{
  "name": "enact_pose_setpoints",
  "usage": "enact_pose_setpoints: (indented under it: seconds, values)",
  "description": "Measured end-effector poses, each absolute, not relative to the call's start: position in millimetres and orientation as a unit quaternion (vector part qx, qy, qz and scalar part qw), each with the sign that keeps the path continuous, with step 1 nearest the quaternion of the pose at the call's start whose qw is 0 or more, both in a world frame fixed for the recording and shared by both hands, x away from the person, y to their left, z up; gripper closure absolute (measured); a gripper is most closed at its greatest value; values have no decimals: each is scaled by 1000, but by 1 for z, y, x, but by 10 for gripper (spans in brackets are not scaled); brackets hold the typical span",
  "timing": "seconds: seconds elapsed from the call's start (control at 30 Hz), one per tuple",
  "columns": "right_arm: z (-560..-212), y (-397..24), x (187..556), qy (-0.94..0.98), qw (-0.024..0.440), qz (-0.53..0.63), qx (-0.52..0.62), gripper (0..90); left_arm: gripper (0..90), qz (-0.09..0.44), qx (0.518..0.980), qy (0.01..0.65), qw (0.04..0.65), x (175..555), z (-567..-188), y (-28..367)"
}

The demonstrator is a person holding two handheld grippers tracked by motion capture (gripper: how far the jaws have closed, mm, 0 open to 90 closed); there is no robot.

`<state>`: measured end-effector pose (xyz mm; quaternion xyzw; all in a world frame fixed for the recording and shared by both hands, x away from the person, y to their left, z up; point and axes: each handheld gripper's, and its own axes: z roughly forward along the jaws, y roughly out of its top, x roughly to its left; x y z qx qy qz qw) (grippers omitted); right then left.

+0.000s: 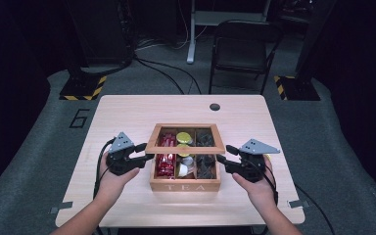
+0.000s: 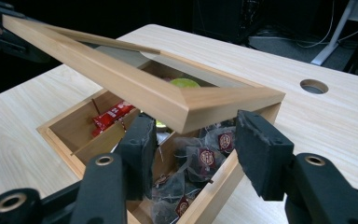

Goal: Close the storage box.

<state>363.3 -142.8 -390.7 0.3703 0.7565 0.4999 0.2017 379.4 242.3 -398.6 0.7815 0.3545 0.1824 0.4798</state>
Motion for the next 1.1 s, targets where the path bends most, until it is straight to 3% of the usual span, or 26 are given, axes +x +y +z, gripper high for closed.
enact_pose_setpoints:
  seconds: [0.23,1.1]
  values:
    - [-390,-141,360,769,200,488,361,533,550,177,783,349,484,375,-402,244]
    - [-418,-135,348,788,214,459,350,522,519,178,774,356,493,350,-428,242]
